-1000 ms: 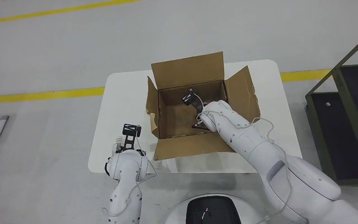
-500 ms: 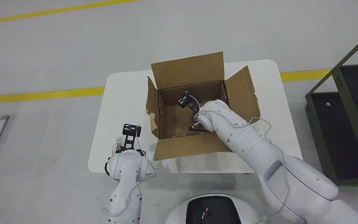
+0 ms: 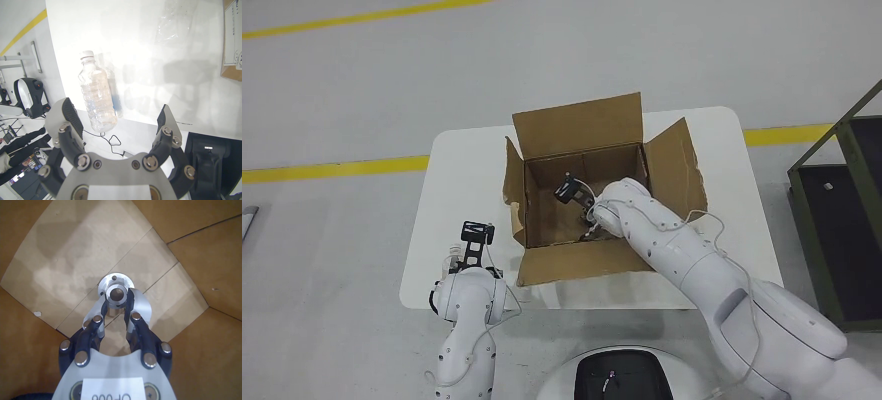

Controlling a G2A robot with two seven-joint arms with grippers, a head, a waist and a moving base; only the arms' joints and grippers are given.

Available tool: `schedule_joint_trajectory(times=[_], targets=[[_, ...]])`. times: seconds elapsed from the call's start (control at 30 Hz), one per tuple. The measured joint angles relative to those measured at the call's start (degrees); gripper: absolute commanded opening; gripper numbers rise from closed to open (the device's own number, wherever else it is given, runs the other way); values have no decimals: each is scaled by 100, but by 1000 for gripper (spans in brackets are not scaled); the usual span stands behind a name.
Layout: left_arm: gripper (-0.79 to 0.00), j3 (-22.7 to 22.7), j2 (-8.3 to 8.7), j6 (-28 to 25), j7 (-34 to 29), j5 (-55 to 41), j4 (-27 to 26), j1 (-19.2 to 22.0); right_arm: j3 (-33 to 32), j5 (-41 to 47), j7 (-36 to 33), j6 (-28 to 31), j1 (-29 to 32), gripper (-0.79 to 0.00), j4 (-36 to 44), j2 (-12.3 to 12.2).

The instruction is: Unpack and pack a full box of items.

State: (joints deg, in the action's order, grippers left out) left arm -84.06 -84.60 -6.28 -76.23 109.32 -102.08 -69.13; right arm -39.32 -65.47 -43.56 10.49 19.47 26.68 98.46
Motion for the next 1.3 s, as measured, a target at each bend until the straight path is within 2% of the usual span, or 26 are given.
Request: schedule_joint_trajectory(times=[0.37, 0.83, 1.3], targets=[[0, 0, 0, 0, 0, 0, 0, 0, -98, -147, 45, -202, 64, -431, 250, -27], [0, 0, 0, 0, 0, 0, 0, 0, -73, -288, 248, -338, 161, -480, 92, 77], [0, 0, 0, 0, 0, 0, 0, 0, -161, -390, 398, -483, 31, -480, -27, 137]])
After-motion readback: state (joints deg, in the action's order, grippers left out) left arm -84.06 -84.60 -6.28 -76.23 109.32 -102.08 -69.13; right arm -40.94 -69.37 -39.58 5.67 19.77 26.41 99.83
